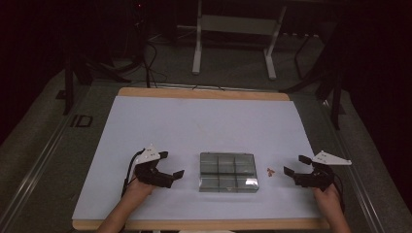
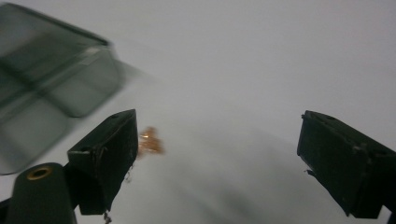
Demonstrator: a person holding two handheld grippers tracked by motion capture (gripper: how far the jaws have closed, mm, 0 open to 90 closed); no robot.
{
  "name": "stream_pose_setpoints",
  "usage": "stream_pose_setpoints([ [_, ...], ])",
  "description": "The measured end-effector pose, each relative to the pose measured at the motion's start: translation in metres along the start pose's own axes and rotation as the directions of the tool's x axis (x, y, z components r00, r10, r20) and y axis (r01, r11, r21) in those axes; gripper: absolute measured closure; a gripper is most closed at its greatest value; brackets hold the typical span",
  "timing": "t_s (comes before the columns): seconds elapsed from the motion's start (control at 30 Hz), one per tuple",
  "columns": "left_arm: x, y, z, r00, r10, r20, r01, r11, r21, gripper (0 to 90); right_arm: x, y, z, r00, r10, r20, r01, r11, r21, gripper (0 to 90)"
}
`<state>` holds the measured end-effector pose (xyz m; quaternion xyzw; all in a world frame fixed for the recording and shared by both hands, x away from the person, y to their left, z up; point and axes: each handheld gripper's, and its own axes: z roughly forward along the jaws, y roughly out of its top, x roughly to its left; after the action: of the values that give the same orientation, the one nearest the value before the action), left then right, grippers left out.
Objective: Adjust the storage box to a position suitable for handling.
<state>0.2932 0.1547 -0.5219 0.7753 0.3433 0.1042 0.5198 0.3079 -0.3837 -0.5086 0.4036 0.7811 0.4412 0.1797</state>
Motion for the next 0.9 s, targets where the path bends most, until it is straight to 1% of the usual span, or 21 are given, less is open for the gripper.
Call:
stream_pose_setpoints([
  [0.1, -0.001, 0.002, 0.001, 0.9998, 0.011, 0.015, -0.011, 0.9999, -0.002, 1.4, 0.008, 0.004, 0.005, 0.9983, -0.037, -0.044, 0.038, 0.999, 0.025, 12.8],
  [0.13, -0.002, 0.003, 0.002, 0.9997, 0.022, 0.015, -0.022, 0.9998, 0.003, 1.4, 0.008, 0.004, 0.005, 0.9983, -0.037, -0.044, 0.038, 0.999, 0.025, 12.8],
  [0.2, -0.004, 0.005, 0.004, 0.9986, 0.043, 0.029, -0.044, 0.9988, 0.02, 1.4, 0.013, 0.007, 0.01, 0.9925, -0.039, -0.116, 0.042, 0.999, 0.023, 12.8],
  [0.23, -0.004, 0.005, 0.004, 0.9986, 0.043, 0.029, -0.044, 0.9988, 0.02, 1.5, 0.013, 0.007, 0.01, 0.9925, -0.039, -0.116, 0.042, 0.999, 0.023, 12.8],
  [0.27, -0.006, 0.006, 0.006, 0.998, 0.05, 0.038, -0.051, 0.9982, 0.031, 1.5, 0.014, 0.008, 0.011, 0.9906, -0.038, -0.132, 0.042, 0.999, 0.024, 12.8],
  [0.3, -0.008, 0.006, 0.008, 0.9965, 0.07, 0.047, -0.072, 0.9965, 0.043, 5.2, 0.017, 0.01, 0.014, 0.9849, -0.045, -0.167, 0.049, 0.999, 0.018, 12.8],
  [0.33, -0.008, 0.006, 0.008, 0.9965, 0.07, 0.047, -0.072, 0.9965, 0.043, 5.5, 0.017, 0.01, 0.014, 0.9849, -0.045, -0.167, 0.049, 0.999, 0.018, 12.8],
  [0.37, -0.009, 0.007, 0.01, 0.9952, 0.081, 0.055, -0.084, 0.995, 0.055, 7.2, 0.019, 0.011, 0.018, 0.9802, -0.065, -0.187, 0.07, 0.997, 0.018, 13.9],
  [0.4, -0.011, 0.007, 0.012, 0.9936, 0.089, 0.069, -0.094, 0.9932, 0.069, 10.5, 0.021, 0.011, 0.019, 0.9773, -0.085, -0.194, 0.09, 0.996, 0.016, 14.3],
  [0.43, -0.012, 0.007, 0.014, 0.9932, 0.095, 0.068, -0.1, 0.992, 0.077, 14.2, 0.022, 0.011, 0.02, 0.975, -0.1, -0.199, 0.105, 0.994, 0.014, 15.3],
  [0.47, -0.013, 0.007, 0.015, 0.9924, 0.096, 0.077, -0.102, 0.9909, 0.087, 14.7, 0.024, 0.012, 0.021, 0.9726, -0.117, -0.201, 0.123, 0.992, 0.017, 17.5],
  [0.5, -0.013, 0.007, 0.015, 0.9924, 0.096, 0.077, -0.102, 0.9909, 0.087, 15.3, 0.024, 0.012, 0.021, 0.9726, -0.117, -0.201, 0.123, 0.992, 0.017, 17.5],
  [0.53, -0.013, 0.007, 0.018, 0.9912, 0.101, 0.085, -0.11, 0.988, 0.108, 15.3, 0.025, 0.012, 0.023, 0.9689, -0.134, -0.208, 0.14, 0.99, 0.018, 20.3],
  [0.57, -0.015, 0.006, 0.02, 0.9883, 0.116, 0.1, -0.128, 0.9841, 0.124, 20.0, 0.028, 0.012, 0.026, 0.959, -0.173, -0.225, 0.183, 0.983, 0.027, 28.0],
  [0.6, -0.015, 0.006, 0.02, 0.9883, 0.116, 0.1, -0.128, 0.9841, 0.124, 21.9, 0.028, 0.012, 0.026, 0.959, -0.173, -0.225, 0.183, 0.983, 0.027, 28.0],
  [0.63, -0.017, 0.006, 0.024, 0.9854, 0.129, 0.111, -0.145, 0.9782, 0.149, 25.7, 0.031, 0.011, 0.029, 0.9495, -0.203, -0.24, 0.217, 0.976, 0.034, 33.8],
  [0.7, -0.019, 0.005, 0.026, 0.981, 0.154, 0.117, -0.173, 0.9701, 0.17, 33.2, 0.033, 0.011, 0.031, 0.9414, -0.221, -0.254, 0.238, 0.97, 0.038, 40.0],
  [0.77, -0.02, 0.005, 0.027, 0.9759, 0.16, 0.149, -0.185, 0.9665, 0.177, 44.4, 0.036, 0.01, 0.033, 0.9283, -0.241, -0.283, 0.262, 0.964, 0.039, 48.6],
  [0.8, -0.022, 0.005, 0.028, 0.9712, 0.167, 0.17, -0.198, 0.9633, 0.182, 49.2, 0.038, 0.01, 0.034, 0.923, -0.248, -0.294, 0.271, 0.962, 0.039, 53.9],
  [0.83, -0.023, 0.005, 0.029, 0.9679, 0.173, 0.182, -0.207, 0.9608, 0.185, 53.9, 0.04, 0.009, 0.035, 0.9155, -0.258, -0.309, 0.284, 0.958, 0.04, 56.3],
  [0.9, -0.025, 0.005, 0.032, 0.9627, 0.191, 0.191, -0.229, 0.952, 0.203, 59.6, 0.043, 0.008, 0.037, 0.9052, -0.271, -0.327, 0.303, 0.952, 0.05, 62.7],
])
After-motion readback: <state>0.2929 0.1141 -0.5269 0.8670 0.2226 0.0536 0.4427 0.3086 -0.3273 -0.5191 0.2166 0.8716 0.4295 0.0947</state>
